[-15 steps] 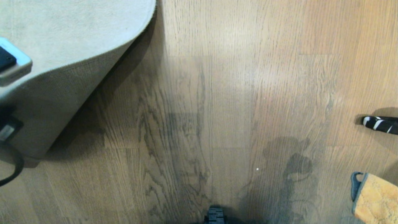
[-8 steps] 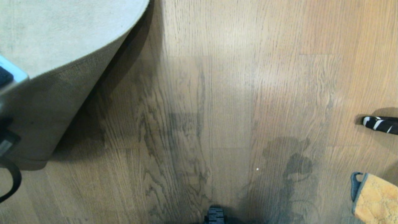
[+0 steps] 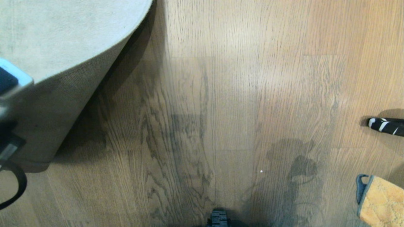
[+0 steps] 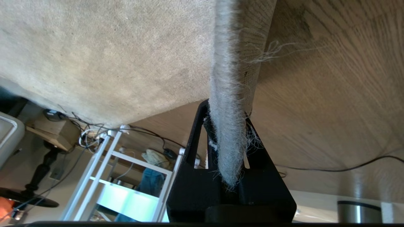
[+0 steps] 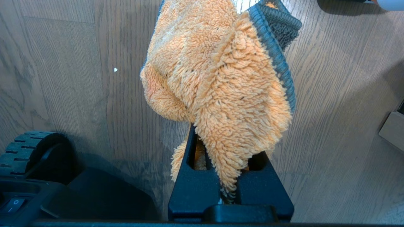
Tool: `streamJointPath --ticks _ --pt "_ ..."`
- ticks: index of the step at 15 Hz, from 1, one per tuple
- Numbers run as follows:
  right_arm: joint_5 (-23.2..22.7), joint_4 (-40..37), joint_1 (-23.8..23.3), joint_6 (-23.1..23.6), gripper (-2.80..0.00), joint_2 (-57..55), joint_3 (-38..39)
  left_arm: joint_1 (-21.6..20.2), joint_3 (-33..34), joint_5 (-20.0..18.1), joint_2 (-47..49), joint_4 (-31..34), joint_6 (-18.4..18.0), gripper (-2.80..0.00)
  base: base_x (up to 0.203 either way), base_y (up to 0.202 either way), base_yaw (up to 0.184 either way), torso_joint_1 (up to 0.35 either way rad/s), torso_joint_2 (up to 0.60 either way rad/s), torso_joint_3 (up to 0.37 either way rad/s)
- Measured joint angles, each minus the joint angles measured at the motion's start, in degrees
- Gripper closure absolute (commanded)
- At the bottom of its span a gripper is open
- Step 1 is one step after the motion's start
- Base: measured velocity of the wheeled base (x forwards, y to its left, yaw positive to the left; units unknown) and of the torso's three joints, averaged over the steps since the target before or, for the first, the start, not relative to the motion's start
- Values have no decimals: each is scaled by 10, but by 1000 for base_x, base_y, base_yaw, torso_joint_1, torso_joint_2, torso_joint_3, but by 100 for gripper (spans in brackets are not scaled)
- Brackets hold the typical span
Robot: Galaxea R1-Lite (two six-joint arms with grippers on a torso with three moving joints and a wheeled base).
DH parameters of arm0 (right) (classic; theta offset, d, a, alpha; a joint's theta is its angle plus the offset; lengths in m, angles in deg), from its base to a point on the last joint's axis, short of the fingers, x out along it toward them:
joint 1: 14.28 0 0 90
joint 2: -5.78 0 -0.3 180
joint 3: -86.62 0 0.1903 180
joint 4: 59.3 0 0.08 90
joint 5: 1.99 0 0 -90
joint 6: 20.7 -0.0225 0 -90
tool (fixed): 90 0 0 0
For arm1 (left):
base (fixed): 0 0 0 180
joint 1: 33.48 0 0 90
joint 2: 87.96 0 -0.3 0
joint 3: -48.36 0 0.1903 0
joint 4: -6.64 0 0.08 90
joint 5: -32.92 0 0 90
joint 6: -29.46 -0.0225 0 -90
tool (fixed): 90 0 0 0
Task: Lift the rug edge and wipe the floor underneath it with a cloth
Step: Wipe the floor under the carpet with a rag
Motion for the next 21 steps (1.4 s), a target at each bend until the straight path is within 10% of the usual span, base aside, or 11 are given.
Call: streamJointPath --ticks 21 --pt "0 0 0 0 0 0 0 15 42 0 6 -22 47 0 0 0 0 0 0 0"
